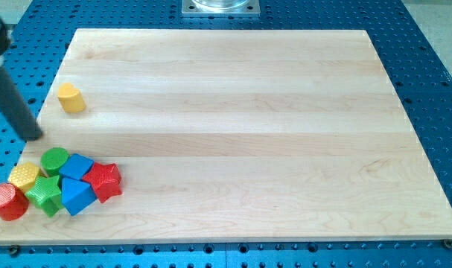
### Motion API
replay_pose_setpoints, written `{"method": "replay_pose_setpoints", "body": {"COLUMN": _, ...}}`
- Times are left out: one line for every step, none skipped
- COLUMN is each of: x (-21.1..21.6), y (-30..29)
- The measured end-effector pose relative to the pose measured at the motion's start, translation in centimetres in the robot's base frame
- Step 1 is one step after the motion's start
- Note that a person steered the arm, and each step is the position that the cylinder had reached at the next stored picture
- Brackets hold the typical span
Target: Push the red circle into the green star
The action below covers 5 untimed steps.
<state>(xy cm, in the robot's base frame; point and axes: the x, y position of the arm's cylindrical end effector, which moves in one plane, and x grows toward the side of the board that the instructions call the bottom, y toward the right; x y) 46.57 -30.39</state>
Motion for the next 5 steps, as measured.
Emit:
{"method": "replay_pose_setpoints", "body": {"x": 1.0, "y": -0.1}}
{"method": "replay_pose_setpoints", "body": {"x": 7.0, "y": 0.0}}
{"method": "replay_pose_setpoints", "body": {"x": 9.5, "y": 0.0}}
{"method": "replay_pose_setpoints", "body": {"x": 11.0, "y": -0.1}}
{"method": "replay_pose_setpoints", "body": {"x": 11.1, "y": -0.1}}
